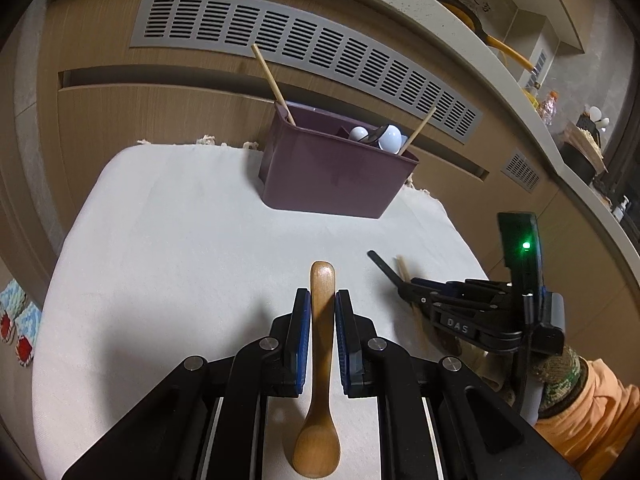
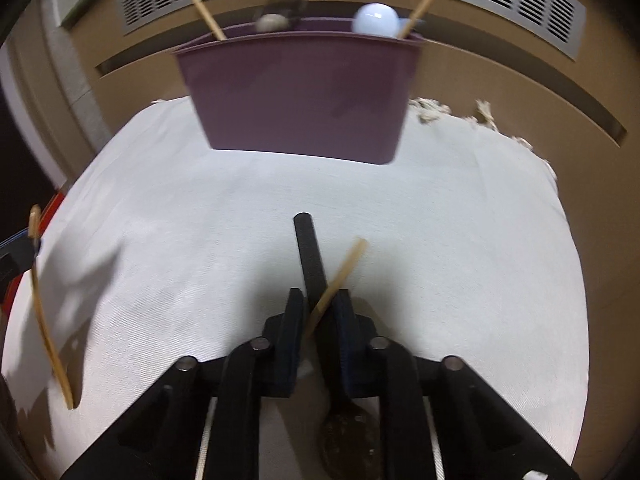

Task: Organize utensils

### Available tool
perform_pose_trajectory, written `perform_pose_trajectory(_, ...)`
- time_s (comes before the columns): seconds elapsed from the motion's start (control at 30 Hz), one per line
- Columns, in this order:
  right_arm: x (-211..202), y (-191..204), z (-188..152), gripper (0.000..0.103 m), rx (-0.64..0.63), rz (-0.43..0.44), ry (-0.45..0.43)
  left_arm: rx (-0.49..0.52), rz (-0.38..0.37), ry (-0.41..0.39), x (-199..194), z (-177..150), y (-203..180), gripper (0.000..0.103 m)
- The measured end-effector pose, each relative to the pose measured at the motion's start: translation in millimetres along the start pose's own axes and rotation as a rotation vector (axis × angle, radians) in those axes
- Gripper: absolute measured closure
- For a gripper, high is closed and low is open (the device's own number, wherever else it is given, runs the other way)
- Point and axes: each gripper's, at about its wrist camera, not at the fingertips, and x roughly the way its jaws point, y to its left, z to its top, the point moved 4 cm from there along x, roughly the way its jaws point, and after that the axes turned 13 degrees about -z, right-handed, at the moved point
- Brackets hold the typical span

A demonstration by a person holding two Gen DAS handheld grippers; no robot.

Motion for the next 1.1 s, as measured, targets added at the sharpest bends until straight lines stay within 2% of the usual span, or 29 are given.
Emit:
perform_pose_trajectory(0.2,-27,-3,1,0.092,-0.012,0.045,-0.052,-0.005,0.000,0.004,-1,0,-4,0.090)
perform_pose_trajectory(0.47,-95,-15,2,0.092,-0.016,0.080,-0.188,0.052,-0.009,-0.021,-17,6,-34,0.090)
perform_pose_trajectory(0.57,-120,-21,4,0.096,-0.006,0.081,-0.246,0.083,-0.012,-0.034,-25,10,-51,0.090)
perform_pose_trajectory(0.8,-169,-34,9,0.097,-0.006,0.038,-0.390,0.160,-0.007,-0.073,-45,21,-88,0.090)
perform_pose_trajectory(0.9,-167,-33,8,0.096,-0.030,0.035,-0.378,0.178,0.002,-0.080,-49,23,-97,0.090)
perform_pose_trajectory(1.0,-147,-27,1,0.096,-0.078,0.050,-0.310,0.176,0.016,-0.079,-48,23,-95,0.090)
perform_pose_trajectory(1.07,-132,-22,-3,0.093,-0.106,0.051,-0.270,0.164,0.022,-0.077,-47,22,-91,0.090)
perform_pose_trajectory(1.1,-123,-19,-4,0.087,-0.121,0.049,-0.247,0.155,0.033,-0.080,-47,22,-87,0.090)
